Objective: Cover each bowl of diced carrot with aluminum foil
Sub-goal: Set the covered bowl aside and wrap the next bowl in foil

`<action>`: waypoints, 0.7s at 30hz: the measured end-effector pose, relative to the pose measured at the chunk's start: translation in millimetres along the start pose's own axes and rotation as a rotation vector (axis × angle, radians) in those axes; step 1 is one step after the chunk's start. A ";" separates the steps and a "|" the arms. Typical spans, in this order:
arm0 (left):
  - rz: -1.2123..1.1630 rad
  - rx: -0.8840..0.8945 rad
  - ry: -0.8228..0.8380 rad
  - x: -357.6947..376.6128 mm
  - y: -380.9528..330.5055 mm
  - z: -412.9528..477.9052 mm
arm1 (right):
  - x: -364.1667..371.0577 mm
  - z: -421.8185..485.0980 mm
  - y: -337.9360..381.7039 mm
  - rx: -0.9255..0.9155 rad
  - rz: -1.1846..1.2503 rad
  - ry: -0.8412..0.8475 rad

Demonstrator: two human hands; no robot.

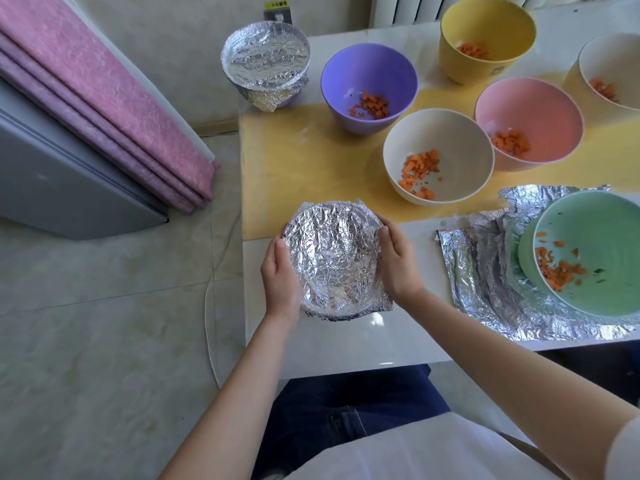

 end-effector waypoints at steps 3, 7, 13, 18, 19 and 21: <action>0.006 -0.002 0.020 0.1 -1.2 0.3 | -1.0 -0.5 1.3 0.000 -0.028 -0.004; 0.135 0.066 0.047 -3.6 -4.8 1.6 | -3.4 0.1 5.2 -0.114 -0.339 0.022; 0.428 0.438 0.209 -3.9 -20.9 23.8 | 2.4 29.9 31.3 -0.575 -0.638 0.193; 0.472 0.404 0.313 8.2 -27.1 36.3 | 11.7 52.9 38.1 -0.451 -0.674 0.379; 0.454 0.370 0.301 7.5 -27.1 37.3 | 11.6 54.7 38.6 -0.410 -0.653 0.391; 0.432 0.314 0.289 6.6 -25.8 39.4 | 10.9 56.4 39.7 -0.337 -0.616 0.378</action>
Point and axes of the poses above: each hand's wrist, its own z-axis towards the middle knuckle, its own x-axis out of the palm, y = z × x, the point moved 1 cm from there along z, towards the middle knuckle, and after that the axes turned 6 degrees about -y, right-handed, at the moved point
